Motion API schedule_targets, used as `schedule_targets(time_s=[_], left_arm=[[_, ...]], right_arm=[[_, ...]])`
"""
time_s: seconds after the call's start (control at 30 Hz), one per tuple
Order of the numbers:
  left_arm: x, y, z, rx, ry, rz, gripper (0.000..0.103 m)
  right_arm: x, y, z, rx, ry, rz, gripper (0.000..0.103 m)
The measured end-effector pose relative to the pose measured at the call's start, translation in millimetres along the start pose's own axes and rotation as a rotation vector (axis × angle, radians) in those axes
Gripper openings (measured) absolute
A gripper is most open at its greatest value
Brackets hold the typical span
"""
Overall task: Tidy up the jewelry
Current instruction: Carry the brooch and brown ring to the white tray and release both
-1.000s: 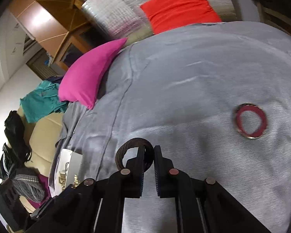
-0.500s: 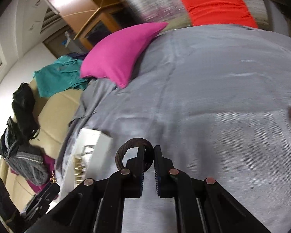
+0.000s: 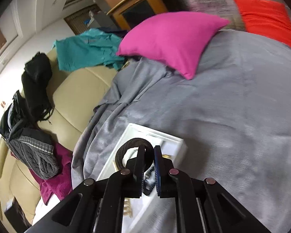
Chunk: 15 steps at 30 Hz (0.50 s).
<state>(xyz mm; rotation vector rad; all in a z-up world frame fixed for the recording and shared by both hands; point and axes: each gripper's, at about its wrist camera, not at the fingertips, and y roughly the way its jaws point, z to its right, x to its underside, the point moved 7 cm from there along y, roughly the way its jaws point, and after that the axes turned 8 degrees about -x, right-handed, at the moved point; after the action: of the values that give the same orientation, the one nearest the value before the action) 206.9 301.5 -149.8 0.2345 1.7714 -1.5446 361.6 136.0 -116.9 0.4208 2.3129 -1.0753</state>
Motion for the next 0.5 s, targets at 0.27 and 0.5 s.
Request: schedule_targets(time_s=[0.27, 0.5], left_arm=[[5.9, 19.5, 7.1, 0.026, 0.026, -0.075, 0.036], [9.6, 32.9, 16.4, 0.035, 0.052, -0.128, 0.036]], right_arm=[[-2.1, 69.7, -6.3, 0.045, 0.021, -0.106, 0.01], [-6.2, 96.3, -2.4, 0.083, 0.027, -0.134, 0.01]])
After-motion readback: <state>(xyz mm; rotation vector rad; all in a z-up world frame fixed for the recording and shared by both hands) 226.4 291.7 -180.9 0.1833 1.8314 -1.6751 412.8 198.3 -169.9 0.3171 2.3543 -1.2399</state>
